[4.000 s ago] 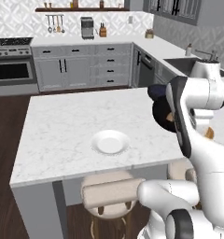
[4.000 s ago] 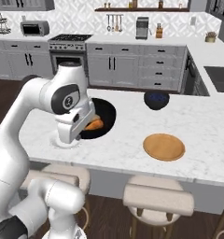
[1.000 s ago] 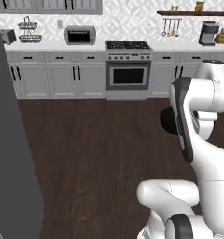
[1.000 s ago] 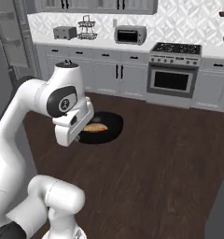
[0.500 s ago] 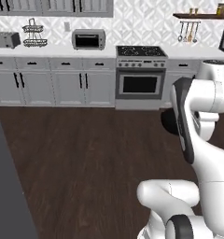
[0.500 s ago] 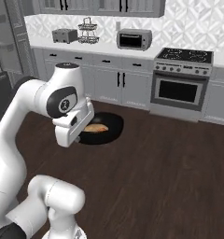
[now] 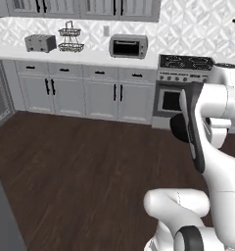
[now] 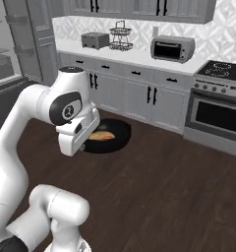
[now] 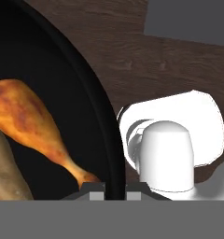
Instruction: Pick the chicken drumstick and sweet potato from their plates and place them in the bowl. Then put the bowl in the fridge.
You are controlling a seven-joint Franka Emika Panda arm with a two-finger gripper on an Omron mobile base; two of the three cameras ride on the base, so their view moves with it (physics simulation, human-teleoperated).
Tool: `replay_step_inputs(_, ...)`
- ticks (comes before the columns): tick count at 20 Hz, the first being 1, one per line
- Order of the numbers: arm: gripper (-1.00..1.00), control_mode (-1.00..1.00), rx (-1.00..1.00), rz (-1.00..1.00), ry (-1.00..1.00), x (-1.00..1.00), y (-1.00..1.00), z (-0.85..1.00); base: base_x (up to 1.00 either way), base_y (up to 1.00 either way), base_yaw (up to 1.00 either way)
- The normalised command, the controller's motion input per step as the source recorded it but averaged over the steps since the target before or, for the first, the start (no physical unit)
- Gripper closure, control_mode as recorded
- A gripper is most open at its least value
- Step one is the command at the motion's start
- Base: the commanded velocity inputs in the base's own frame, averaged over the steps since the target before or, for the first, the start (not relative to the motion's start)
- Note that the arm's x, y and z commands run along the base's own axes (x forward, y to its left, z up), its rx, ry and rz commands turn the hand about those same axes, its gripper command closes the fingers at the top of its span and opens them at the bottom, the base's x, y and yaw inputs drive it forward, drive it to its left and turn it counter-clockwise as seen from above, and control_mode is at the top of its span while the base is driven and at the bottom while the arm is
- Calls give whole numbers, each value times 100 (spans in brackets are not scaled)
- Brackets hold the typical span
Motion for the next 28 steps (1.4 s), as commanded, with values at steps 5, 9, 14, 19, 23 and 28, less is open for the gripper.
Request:
replay_step_inputs(5,100,100,0,0,0,0,0,0,100,0,40)
replay_step_inputs(9,100,100,0,0,0,0,0,0,100,0,45)
replay_step_inputs(14,100,100,0,0,0,0,0,0,100,0,47)
replay_step_inputs(19,100,100,0,0,0,0,0,0,100,0,49)
replay_step_inputs(23,100,100,0,0,0,0,0,0,100,0,53)
replay_step_inputs(28,100,100,0,0,0,0,0,0,100,-2,53)
